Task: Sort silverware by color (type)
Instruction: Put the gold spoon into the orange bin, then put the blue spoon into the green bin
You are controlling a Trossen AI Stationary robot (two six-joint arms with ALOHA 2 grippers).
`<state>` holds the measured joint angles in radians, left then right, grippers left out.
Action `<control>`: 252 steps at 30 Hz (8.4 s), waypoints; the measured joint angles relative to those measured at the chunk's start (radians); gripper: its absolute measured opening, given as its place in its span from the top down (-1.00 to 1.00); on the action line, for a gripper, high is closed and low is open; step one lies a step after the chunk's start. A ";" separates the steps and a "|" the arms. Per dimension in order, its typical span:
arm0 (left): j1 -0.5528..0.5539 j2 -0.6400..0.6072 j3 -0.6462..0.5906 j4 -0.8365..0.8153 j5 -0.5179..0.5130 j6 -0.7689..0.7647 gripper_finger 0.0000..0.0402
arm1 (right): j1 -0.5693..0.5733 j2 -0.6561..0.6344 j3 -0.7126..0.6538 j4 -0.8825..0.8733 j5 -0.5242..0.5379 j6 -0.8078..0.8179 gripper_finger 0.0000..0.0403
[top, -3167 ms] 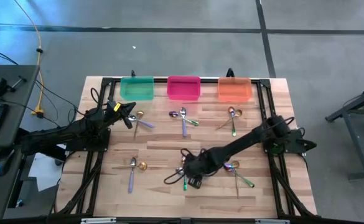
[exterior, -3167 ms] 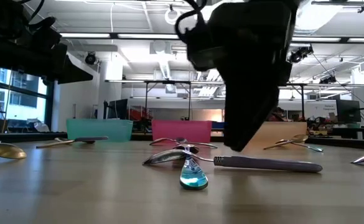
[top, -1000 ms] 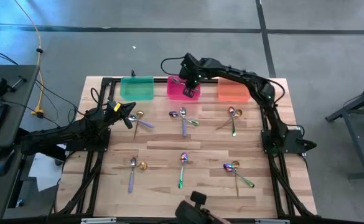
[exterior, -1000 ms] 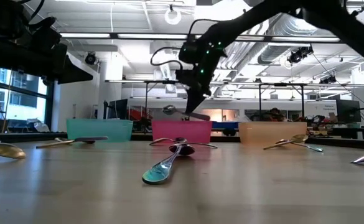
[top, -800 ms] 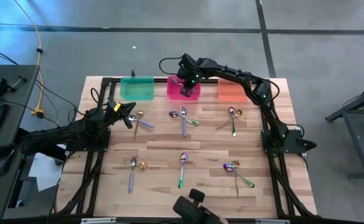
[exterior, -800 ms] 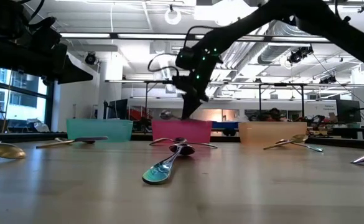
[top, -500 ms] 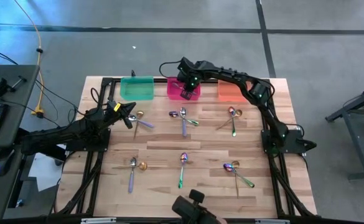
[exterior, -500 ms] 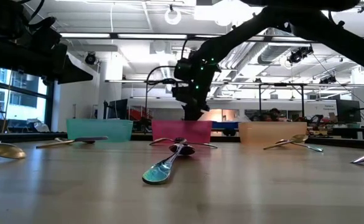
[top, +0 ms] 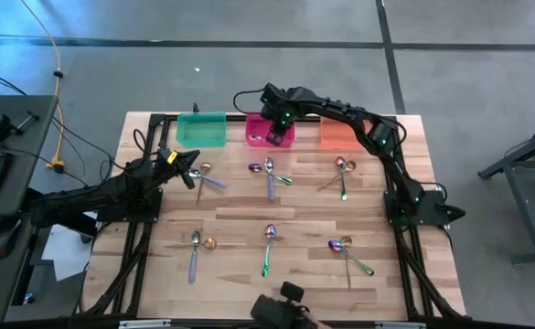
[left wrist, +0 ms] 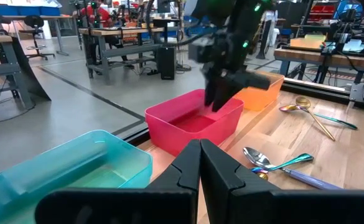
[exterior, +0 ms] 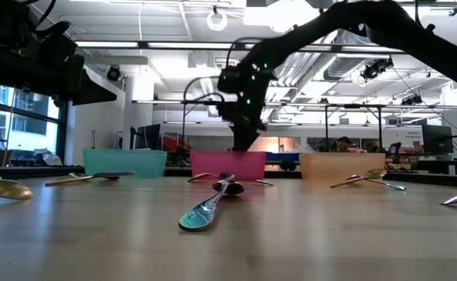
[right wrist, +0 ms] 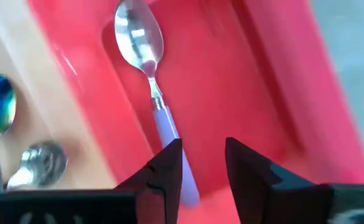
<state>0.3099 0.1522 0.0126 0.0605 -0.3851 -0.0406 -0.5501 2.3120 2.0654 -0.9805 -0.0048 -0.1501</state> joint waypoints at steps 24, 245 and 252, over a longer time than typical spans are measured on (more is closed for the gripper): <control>0.000 0.000 0.000 0.000 0.001 0.000 1.00 | 0.333 -0.549 -0.889 0.766 0.095 0.527 1.00; -0.270 1.066 0.547 -0.293 0.347 -0.030 0.64 | 0.233 -0.848 -1.571 1.786 0.024 0.124 1.00; -0.084 1.248 0.732 -0.318 0.443 0.155 0.80 | 0.233 -0.848 -1.571 1.777 0.024 0.123 1.00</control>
<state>0.2263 1.4003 0.7444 -0.2580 0.0580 0.1141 -0.3176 1.4639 0.4942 0.7970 0.0189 -0.0267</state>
